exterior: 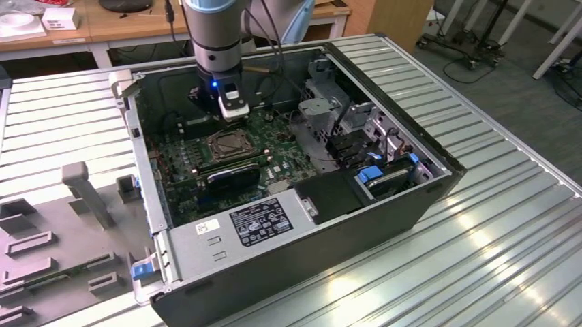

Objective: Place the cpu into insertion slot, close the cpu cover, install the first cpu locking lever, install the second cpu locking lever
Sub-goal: 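Install the first cpu locking lever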

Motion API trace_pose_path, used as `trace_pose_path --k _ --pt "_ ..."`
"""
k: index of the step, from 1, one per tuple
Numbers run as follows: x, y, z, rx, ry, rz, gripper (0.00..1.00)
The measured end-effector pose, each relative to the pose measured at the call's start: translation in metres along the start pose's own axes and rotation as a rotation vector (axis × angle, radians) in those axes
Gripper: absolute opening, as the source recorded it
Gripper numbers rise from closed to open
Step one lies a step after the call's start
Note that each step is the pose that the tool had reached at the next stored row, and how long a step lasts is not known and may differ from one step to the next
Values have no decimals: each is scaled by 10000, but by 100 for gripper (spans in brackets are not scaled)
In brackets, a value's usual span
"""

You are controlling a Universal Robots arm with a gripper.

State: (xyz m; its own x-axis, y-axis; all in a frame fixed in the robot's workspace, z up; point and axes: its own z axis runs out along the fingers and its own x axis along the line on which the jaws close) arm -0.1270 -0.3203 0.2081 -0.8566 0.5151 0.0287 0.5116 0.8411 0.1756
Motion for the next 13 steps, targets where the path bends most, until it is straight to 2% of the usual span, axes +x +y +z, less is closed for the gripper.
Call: trace_pose_path --k 13 --pt "17 33 -48 -31 -67 165 11"
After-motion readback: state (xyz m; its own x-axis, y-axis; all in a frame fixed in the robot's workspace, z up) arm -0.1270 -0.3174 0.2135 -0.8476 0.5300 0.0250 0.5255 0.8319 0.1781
